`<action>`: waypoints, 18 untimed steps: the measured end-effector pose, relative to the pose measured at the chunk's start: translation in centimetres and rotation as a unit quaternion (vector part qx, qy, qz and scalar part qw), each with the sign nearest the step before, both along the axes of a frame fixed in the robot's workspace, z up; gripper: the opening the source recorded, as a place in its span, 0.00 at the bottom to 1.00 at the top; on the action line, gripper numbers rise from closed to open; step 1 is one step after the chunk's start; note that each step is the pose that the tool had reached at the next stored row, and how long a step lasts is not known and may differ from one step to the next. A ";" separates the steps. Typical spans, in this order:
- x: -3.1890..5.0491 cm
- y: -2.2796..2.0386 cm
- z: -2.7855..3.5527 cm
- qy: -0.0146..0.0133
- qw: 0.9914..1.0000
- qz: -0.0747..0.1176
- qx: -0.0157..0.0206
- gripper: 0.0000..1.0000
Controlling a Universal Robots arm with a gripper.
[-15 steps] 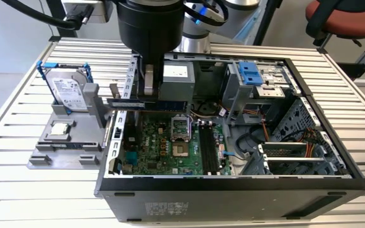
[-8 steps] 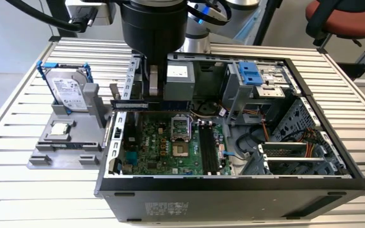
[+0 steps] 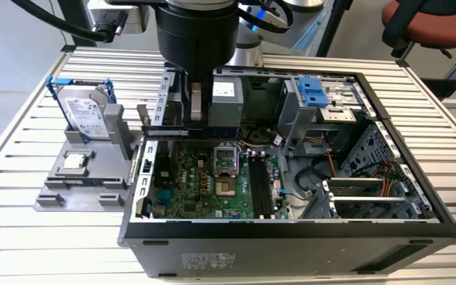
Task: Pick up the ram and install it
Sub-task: 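Pick up the ram and move it above insertion slot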
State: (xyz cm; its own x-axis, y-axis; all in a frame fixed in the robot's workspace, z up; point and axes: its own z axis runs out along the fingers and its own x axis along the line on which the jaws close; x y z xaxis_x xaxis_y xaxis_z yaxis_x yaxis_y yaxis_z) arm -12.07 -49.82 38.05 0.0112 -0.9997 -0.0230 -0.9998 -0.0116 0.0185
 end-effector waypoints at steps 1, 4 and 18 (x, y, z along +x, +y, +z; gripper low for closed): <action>0.11 0.00 -0.02 0.000 1.000 0.000 0.000 0.00; 0.52 0.00 -0.09 0.000 1.000 -0.001 0.000 0.00; 3.97 0.02 -0.16 0.000 1.000 -0.002 0.000 0.00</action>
